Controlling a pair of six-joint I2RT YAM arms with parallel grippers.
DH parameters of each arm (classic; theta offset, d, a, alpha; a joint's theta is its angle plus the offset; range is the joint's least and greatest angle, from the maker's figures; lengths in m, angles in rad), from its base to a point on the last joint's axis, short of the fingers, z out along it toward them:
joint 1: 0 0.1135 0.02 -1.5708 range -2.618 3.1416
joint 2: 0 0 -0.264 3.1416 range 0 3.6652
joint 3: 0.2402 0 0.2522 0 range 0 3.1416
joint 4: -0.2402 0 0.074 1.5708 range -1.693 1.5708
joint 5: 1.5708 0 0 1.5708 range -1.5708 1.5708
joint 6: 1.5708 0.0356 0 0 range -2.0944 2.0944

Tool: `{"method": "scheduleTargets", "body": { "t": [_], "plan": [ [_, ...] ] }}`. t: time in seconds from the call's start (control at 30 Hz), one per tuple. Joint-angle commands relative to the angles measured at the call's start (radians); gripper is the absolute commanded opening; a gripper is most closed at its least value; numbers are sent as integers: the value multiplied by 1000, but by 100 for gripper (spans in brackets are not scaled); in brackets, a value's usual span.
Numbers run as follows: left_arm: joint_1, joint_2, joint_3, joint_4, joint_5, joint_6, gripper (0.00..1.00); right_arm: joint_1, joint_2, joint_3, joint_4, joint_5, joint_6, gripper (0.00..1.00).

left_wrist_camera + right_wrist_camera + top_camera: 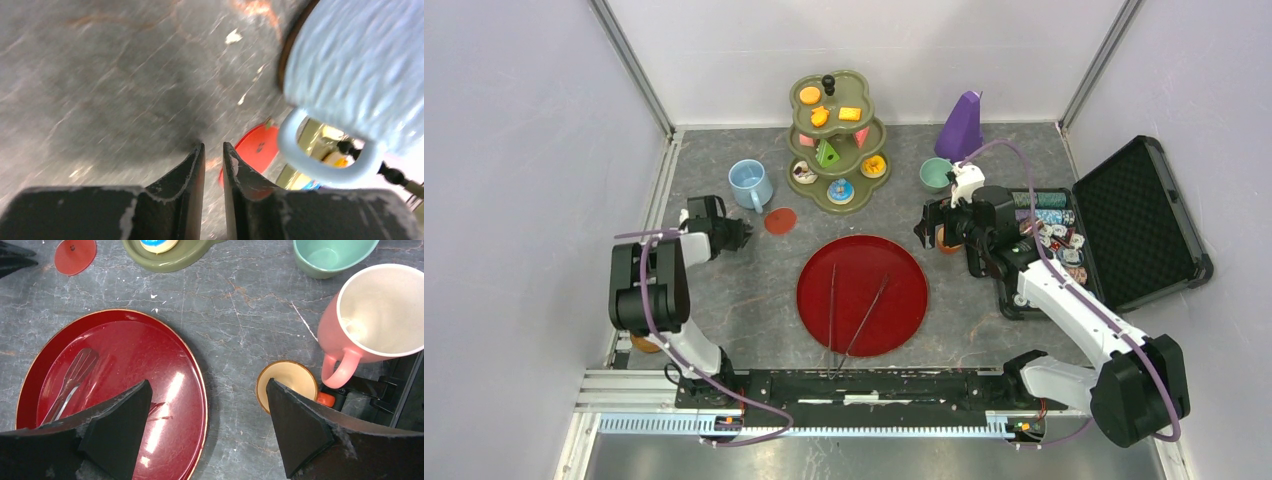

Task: Serve the afternoon tea

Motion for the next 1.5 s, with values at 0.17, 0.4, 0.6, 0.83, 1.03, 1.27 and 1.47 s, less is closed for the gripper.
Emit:
{"method": "scheduleTargets", "body": {
  "t": [0.17, 0.4, 0.6, 0.83, 1.03, 1.27, 1.47],
  "plan": [
    [-7, 216, 134, 70, 34, -121, 25, 3, -29, -11, 27, 3, 0, 92],
    [-61, 222, 54, 148, 139, -173, 24, 2, -13, -15, 45, -7, 5, 93],
    [-99, 187, -59, 219, 225, -221, 23, 3, -1, -5, 38, -6, 2, 92],
    [-88, 65, -162, 216, 226, -214, 23, 2, 4, 1, 33, 5, -3, 93],
    [-30, -134, -99, -15, 152, -35, 32, 2, 0, 37, -20, 58, -46, 94],
    [-29, -360, 147, -292, 124, 324, 57, 2, 10, 110, -79, 212, -103, 97],
    [-37, -431, 195, -166, 378, 456, 98, 0, 82, 211, -131, 378, -81, 98]
  ]
}}
